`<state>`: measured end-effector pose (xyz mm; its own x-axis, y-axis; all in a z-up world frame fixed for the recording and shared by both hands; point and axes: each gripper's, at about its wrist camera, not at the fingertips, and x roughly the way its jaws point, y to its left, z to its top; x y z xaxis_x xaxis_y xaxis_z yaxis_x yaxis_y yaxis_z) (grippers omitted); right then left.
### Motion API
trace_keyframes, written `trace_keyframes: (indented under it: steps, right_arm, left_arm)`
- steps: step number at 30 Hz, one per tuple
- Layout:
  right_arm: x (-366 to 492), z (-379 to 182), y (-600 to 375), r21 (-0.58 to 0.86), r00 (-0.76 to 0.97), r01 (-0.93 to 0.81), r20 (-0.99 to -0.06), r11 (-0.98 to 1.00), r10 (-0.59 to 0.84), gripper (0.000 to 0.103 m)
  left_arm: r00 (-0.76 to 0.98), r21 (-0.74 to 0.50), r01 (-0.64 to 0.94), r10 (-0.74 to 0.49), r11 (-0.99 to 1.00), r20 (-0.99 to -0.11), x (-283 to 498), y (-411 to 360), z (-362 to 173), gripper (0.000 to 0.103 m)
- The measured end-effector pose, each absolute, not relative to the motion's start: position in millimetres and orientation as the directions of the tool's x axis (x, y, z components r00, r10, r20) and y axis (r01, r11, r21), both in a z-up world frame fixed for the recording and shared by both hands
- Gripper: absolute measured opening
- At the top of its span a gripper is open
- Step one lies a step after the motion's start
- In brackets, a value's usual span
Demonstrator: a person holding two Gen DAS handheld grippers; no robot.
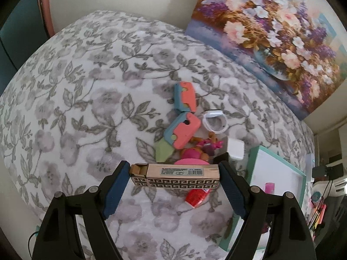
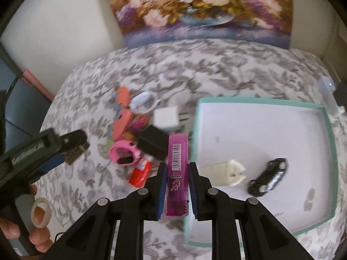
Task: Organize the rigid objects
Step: 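Carry the pink tube and the bar box over the white tray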
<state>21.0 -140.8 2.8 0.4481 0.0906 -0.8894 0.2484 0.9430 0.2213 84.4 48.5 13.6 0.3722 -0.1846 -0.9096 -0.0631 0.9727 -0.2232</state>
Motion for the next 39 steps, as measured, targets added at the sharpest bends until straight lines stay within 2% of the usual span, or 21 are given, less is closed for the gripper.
trace_keyframes:
  steps: [20, 28, 39]
  right_arm:
    - [-32, -14, -288, 0.181, 0.391, 0.603, -0.916, 0.777, -0.090, 0.021]
    - [-58, -40, -334, 0.139, 0.307, 0.710, -0.943, 0.690, -0.126, 0.021]
    - [-66, -65, -347, 0.133, 0.263, 0.727, -0.960, 0.674, -0.093, 0.021]
  left_arm:
    - [0.232, -0.233, 0.262, -0.296, 0.936, -0.927, 34, -87, 5, 0.083]
    - [0.130, -0.199, 0.350, -0.258, 0.916, -0.957, 8, -134, -26, 0.083]
    - [0.076, -0.121, 0.399, -0.164, 0.909, -0.984, -2, -163, -60, 0.083]
